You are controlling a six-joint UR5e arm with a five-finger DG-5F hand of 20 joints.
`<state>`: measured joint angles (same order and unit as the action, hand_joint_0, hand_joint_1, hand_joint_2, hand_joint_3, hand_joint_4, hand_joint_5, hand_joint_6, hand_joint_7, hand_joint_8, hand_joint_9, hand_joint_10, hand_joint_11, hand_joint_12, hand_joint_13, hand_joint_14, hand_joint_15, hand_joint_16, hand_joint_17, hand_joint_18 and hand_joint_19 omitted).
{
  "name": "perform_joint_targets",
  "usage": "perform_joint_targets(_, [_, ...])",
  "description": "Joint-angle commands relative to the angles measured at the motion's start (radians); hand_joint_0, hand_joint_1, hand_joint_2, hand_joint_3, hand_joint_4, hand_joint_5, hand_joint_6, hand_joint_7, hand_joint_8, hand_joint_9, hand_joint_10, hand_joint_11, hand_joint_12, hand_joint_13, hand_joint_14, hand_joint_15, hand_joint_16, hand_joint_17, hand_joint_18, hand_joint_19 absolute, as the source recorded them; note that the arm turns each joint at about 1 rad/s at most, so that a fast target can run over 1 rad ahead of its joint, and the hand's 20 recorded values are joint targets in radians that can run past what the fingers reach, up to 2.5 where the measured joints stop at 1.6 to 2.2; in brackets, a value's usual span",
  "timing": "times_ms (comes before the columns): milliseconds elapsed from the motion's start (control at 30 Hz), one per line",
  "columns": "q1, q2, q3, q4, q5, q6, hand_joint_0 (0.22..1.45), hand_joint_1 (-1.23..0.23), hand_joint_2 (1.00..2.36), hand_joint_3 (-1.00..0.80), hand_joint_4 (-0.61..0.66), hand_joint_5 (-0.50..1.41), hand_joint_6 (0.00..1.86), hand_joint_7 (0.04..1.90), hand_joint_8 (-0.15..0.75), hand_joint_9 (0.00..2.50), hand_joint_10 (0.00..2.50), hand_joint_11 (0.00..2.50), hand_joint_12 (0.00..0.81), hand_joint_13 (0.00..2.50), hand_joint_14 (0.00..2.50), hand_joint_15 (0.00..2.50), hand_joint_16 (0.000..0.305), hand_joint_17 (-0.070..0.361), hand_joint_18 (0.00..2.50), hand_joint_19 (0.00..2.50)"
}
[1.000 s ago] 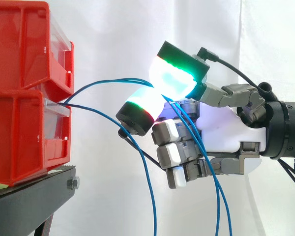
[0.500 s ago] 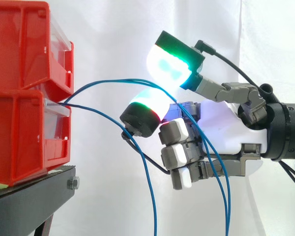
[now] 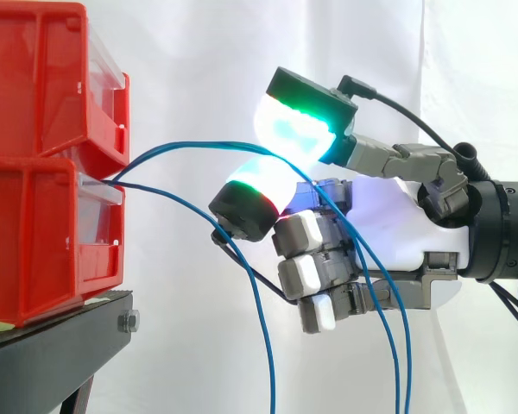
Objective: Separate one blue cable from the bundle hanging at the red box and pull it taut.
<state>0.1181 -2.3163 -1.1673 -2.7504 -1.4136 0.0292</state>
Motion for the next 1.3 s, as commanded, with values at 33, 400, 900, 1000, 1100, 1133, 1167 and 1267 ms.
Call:
perform_joint_targets(33, [0.0, 0.0, 0.0, 0.0, 0.001, 0.0, 0.82, -0.86, 1.0, -0.48, -0.09, -0.18, 0.96, 1.09, 0.353, 1.09, 0.01, 0.72, 0.327, 1.13, 0.02, 0.57, 0.037, 0.084, 0.99, 0.67])
perform_joint_targets(400, [0.003, 0.0, 0.0, 0.0, 0.002, 0.0, 0.69, -0.9, 1.0, -0.5, -0.03, -0.1, 0.93, 1.23, 0.364, 1.2, 0.01, 0.73, 0.314, 1.19, 0.02, 0.58, 0.036, 0.08, 1.05, 0.65])
perform_joint_targets(900, [0.005, 0.0, 0.0, 0.0, 0.002, 0.0, 0.61, -0.96, 1.0, -0.5, -0.07, -0.07, 0.9, 1.27, 0.353, 1.26, 0.02, 0.7, 0.312, 1.21, 0.02, 0.58, 0.035, 0.078, 1.06, 0.66])
perform_joint_targets(1000, [0.003, 0.0, 0.0, 0.0, 0.002, 0.0, 0.62, -0.98, 1.0, -0.5, -0.04, -0.08, 0.9, 1.26, 0.353, 1.24, 0.02, 0.71, 0.312, 1.21, 0.02, 0.59, 0.035, 0.078, 1.05, 0.65])
perform_joint_targets(1100, [0.005, 0.0, 0.0, 0.0, 0.002, 0.0, 0.63, -0.99, 1.0, -0.5, -0.01, -0.08, 0.91, 1.26, 0.35, 1.22, 0.02, 0.7, 0.313, 1.2, 0.02, 0.59, 0.035, 0.079, 1.03, 0.65])
perform_joint_targets(1133, [0.003, 0.0, -0.002, 0.0, 0.002, 0.0, 0.63, -0.99, 1.0, -0.5, 0.0, -0.09, 0.91, 1.23, 0.352, 1.21, 0.01, 0.7, 0.314, 1.19, 0.02, 0.59, 0.035, 0.079, 1.03, 0.65])
perform_joint_targets(1167, [0.005, 0.0, 0.0, 0.0, 0.002, 0.0, 0.63, -0.98, 1.0, -0.5, 0.01, -0.1, 0.91, 1.2, 0.353, 1.2, 0.02, 0.7, 0.314, 1.18, 0.02, 0.58, 0.036, 0.08, 1.03, 0.65])
perform_joint_targets(1267, [0.005, 0.0, -0.002, 0.0, 0.002, 0.003, 0.52, -0.91, 1.0, -0.5, 0.03, -0.11, 0.9, 1.1, 0.372, 1.19, 0.02, 0.68, 0.337, 1.19, 0.02, 0.57, 0.042, 0.094, 1.06, 0.64])
